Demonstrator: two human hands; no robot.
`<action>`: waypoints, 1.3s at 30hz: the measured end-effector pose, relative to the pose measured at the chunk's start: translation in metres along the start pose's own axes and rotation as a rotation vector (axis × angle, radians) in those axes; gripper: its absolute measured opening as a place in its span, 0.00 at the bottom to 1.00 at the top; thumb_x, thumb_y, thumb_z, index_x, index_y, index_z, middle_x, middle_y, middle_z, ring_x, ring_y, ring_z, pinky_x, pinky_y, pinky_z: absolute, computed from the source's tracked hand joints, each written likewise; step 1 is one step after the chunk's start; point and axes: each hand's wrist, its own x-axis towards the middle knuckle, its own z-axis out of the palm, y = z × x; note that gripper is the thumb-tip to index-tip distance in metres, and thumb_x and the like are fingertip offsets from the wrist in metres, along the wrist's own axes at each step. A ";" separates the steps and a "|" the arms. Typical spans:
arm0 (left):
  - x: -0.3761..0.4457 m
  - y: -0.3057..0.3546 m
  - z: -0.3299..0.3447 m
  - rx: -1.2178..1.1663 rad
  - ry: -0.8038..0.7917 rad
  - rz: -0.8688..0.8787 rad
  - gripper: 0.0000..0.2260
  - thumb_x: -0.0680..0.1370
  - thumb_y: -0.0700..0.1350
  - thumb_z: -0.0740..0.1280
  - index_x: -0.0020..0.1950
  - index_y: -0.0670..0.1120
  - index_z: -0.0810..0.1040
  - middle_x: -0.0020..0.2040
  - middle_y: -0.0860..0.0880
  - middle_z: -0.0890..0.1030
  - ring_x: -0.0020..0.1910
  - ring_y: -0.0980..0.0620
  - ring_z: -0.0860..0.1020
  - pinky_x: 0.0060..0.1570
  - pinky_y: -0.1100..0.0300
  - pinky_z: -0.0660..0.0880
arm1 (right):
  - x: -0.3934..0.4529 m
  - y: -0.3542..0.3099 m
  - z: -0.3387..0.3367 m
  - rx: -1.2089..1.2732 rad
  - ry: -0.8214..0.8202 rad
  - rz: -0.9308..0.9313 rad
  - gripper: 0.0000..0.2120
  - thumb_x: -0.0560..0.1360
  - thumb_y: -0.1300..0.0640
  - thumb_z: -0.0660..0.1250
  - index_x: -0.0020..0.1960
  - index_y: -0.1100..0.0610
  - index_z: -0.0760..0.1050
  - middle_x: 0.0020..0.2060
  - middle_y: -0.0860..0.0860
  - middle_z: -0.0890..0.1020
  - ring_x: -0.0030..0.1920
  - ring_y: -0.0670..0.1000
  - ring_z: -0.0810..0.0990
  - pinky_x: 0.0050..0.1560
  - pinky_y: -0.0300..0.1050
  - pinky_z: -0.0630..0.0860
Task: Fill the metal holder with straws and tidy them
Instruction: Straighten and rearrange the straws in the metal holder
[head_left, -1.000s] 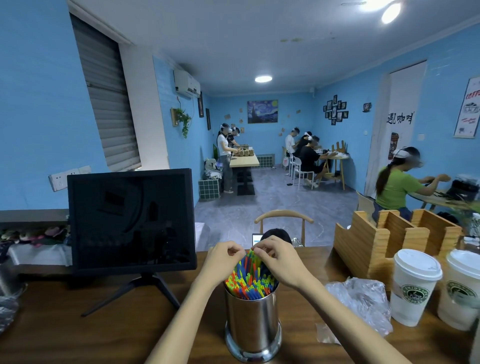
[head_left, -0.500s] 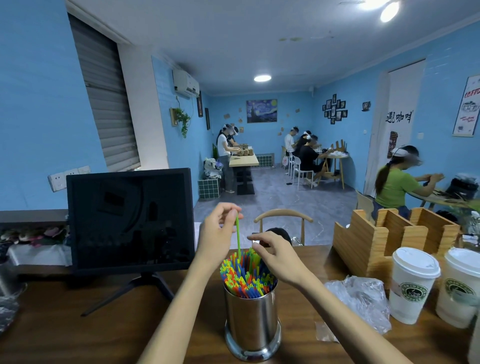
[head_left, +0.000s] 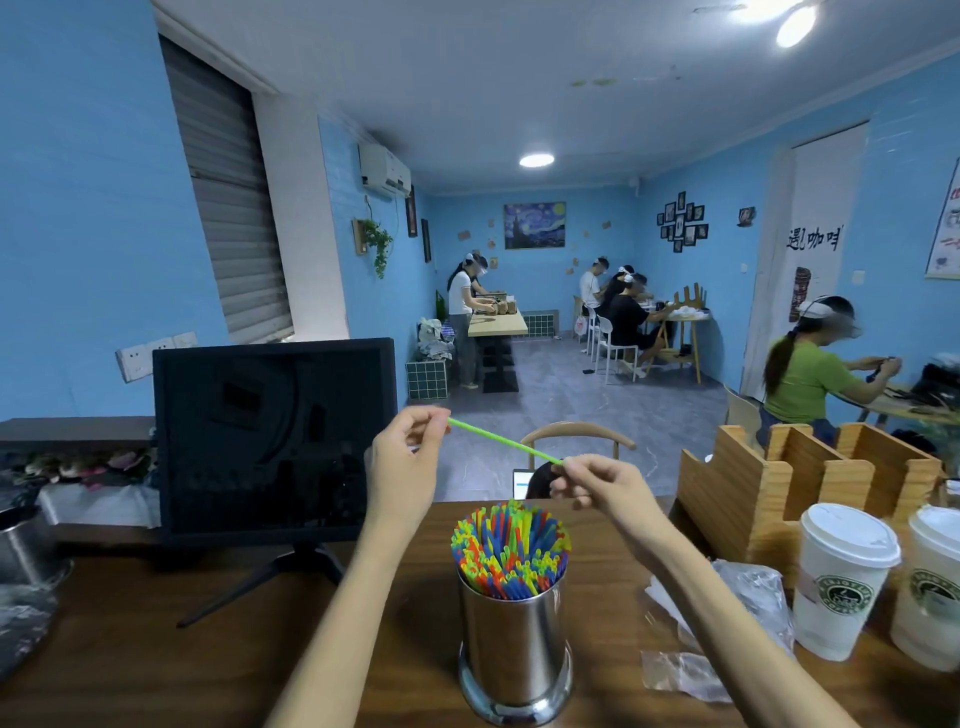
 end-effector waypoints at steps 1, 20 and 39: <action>-0.002 -0.004 0.000 0.090 -0.003 -0.015 0.04 0.81 0.46 0.69 0.48 0.52 0.84 0.42 0.55 0.86 0.45 0.59 0.83 0.48 0.57 0.81 | 0.001 -0.002 -0.005 0.044 0.041 0.006 0.10 0.81 0.59 0.66 0.53 0.67 0.82 0.42 0.58 0.86 0.44 0.55 0.85 0.41 0.38 0.77; -0.024 -0.040 0.024 0.494 -0.412 -0.286 0.12 0.83 0.48 0.65 0.63 0.49 0.82 0.60 0.52 0.82 0.57 0.54 0.79 0.54 0.61 0.72 | 0.011 -0.022 0.022 -0.301 0.165 -0.412 0.18 0.82 0.61 0.67 0.70 0.50 0.75 0.43 0.52 0.85 0.42 0.48 0.85 0.44 0.42 0.83; -0.027 -0.049 0.033 0.504 -0.538 -0.146 0.10 0.83 0.47 0.65 0.59 0.50 0.85 0.56 0.53 0.85 0.49 0.61 0.79 0.42 0.75 0.73 | 0.003 0.038 0.033 -0.984 0.003 -0.264 0.13 0.81 0.45 0.64 0.54 0.49 0.85 0.51 0.45 0.81 0.53 0.47 0.76 0.53 0.45 0.73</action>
